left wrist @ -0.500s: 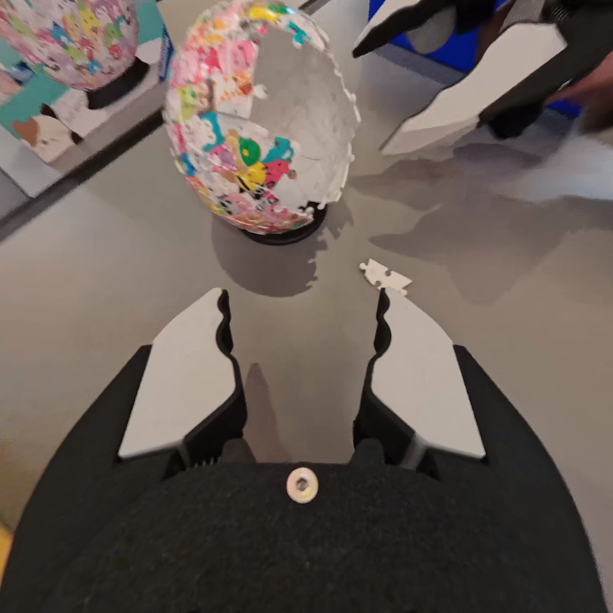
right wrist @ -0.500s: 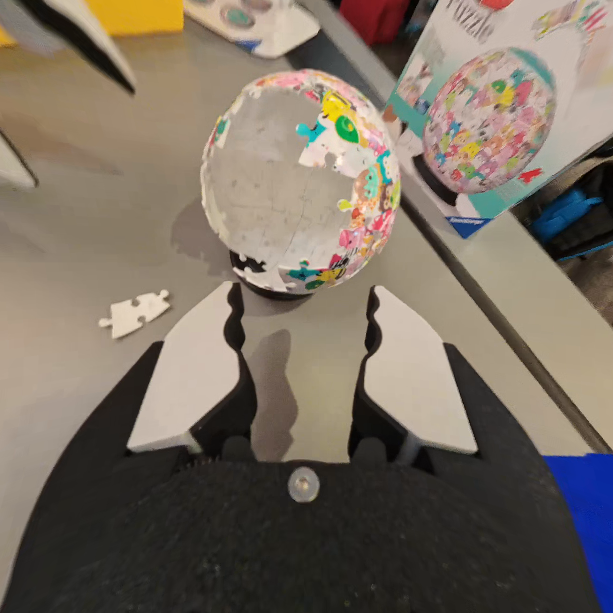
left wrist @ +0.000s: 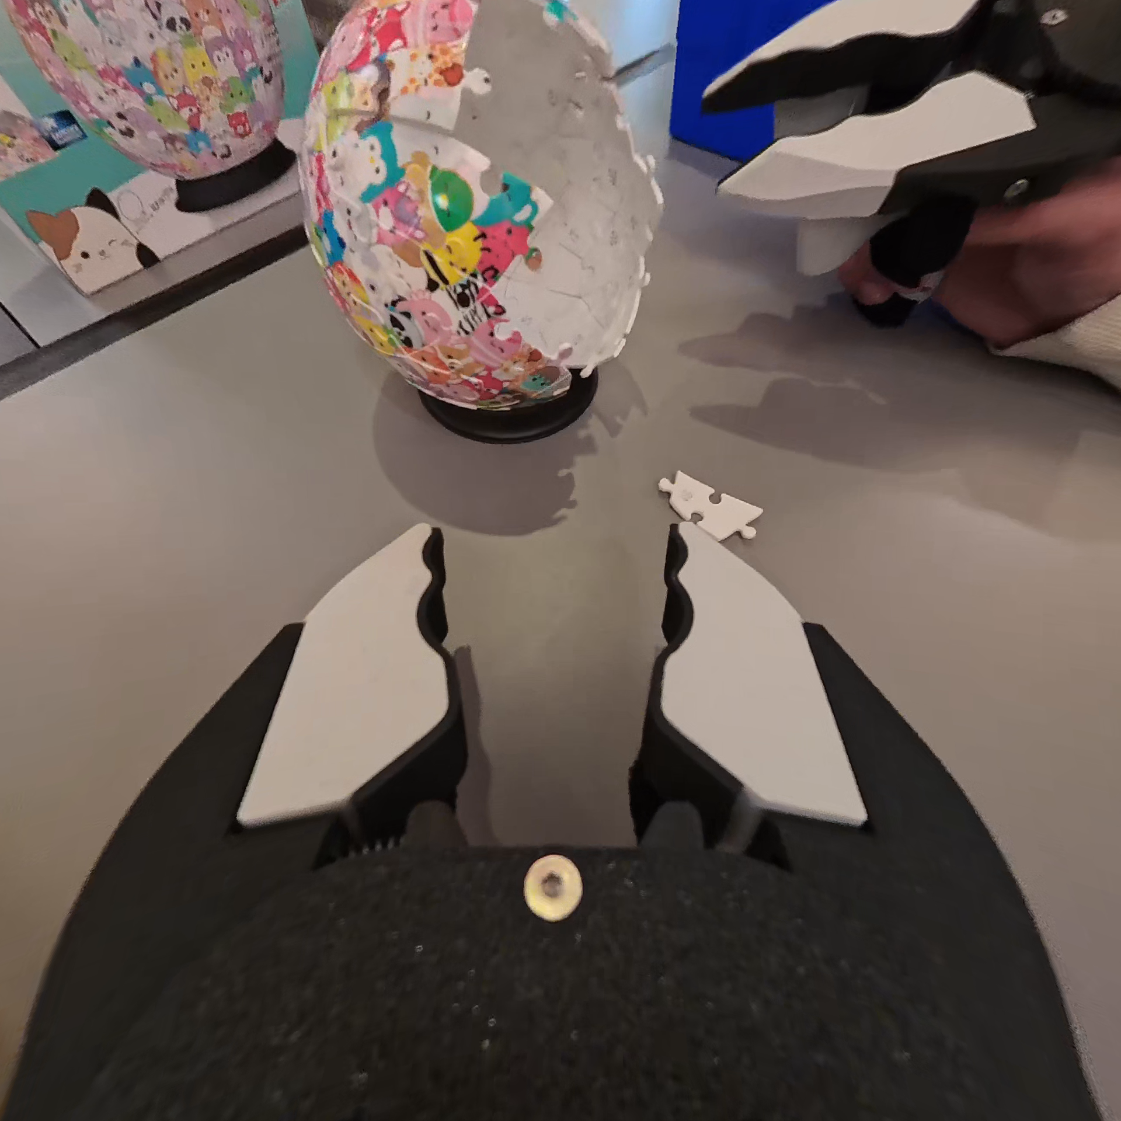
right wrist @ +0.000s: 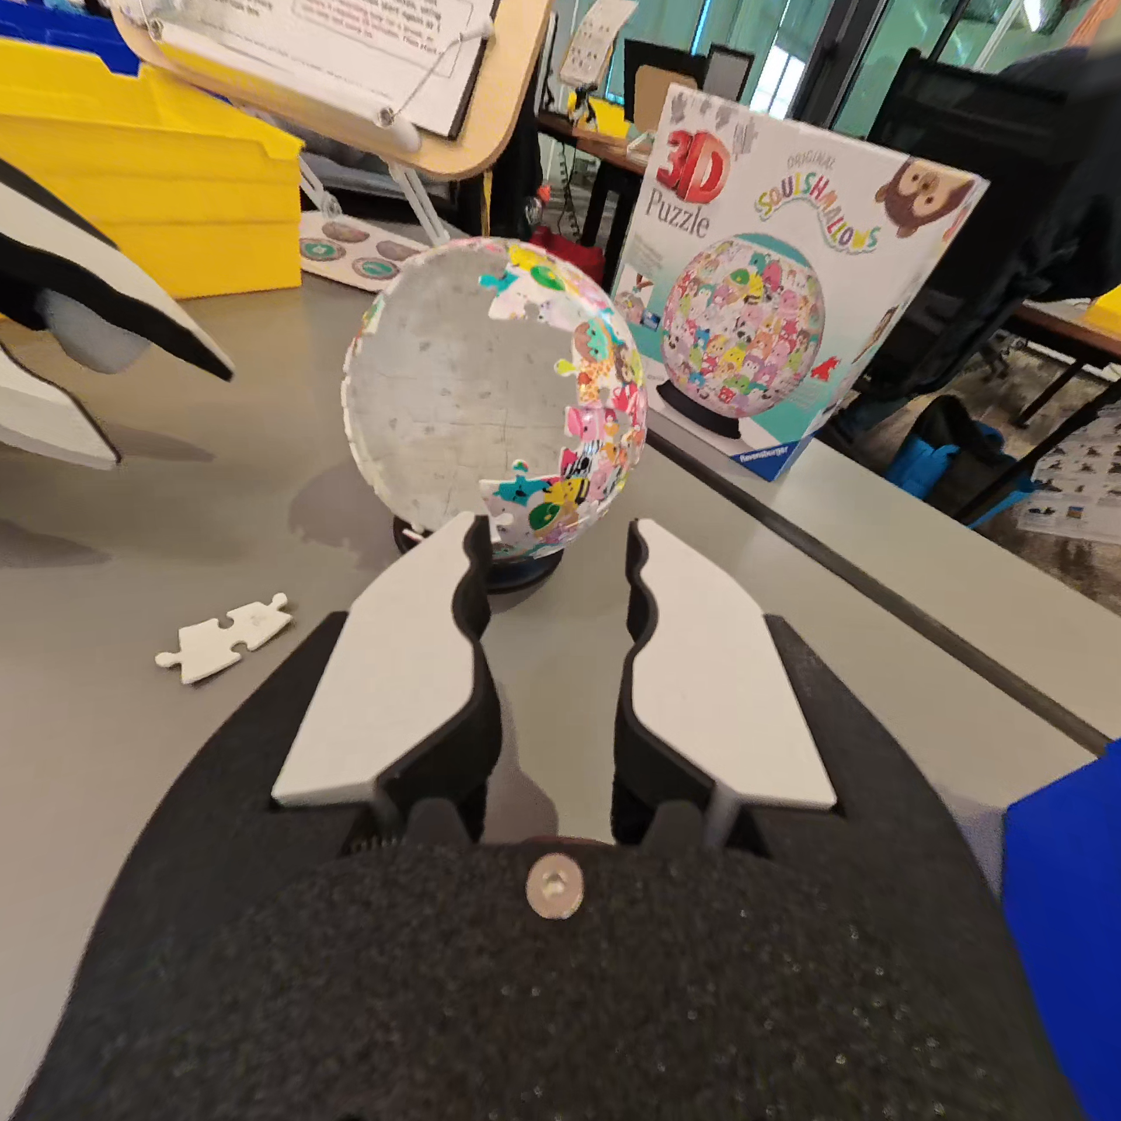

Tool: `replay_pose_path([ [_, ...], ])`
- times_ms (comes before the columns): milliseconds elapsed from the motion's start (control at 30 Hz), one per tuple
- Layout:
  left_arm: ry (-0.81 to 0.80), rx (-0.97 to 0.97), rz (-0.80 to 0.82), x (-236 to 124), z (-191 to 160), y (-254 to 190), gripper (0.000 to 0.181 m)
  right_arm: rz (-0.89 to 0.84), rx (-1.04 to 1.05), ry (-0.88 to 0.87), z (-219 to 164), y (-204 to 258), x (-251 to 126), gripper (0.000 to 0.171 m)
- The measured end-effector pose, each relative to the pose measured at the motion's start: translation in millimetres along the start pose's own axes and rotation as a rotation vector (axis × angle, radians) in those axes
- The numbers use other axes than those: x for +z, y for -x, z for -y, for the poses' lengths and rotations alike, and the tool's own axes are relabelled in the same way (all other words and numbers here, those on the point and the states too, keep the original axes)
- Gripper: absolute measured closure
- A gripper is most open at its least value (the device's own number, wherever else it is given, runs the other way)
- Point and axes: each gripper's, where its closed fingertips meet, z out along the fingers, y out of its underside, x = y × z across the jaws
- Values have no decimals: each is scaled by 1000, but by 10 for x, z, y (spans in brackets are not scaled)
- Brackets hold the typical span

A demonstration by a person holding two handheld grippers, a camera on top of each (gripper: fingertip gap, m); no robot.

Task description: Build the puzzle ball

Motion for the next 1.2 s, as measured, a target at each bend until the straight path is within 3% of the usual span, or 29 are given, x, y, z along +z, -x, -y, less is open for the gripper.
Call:
replay_pose_path([
  [200,-90,125,32,-38,47,-198,114,-30,-38,-3,-2,-22,-17,134],
  [400,-59,135,3,43,20,-257,108,-38,-79,9,-14,12,-7,134],
  [600,-26,83,12,138,27,-69,99,-11,-126,23,-29,105,6,132],
  [767,-55,100,76,154,86,106,110,15,-106,6,-14,114,-16,129],
  [833,-74,102,77,134,106,106,110,72,-114,52,-67,208,-24,130],
  [967,-87,123,75,121,118,78,115,387,-246,236,-239,890,-182,135],
  [1100,-111,110,61,93,143,77,116,479,-460,348,-449,1294,-233,154],
  [1200,-97,104,13,109,125,30,116,482,-483,370,-542,1378,-177,154],
])
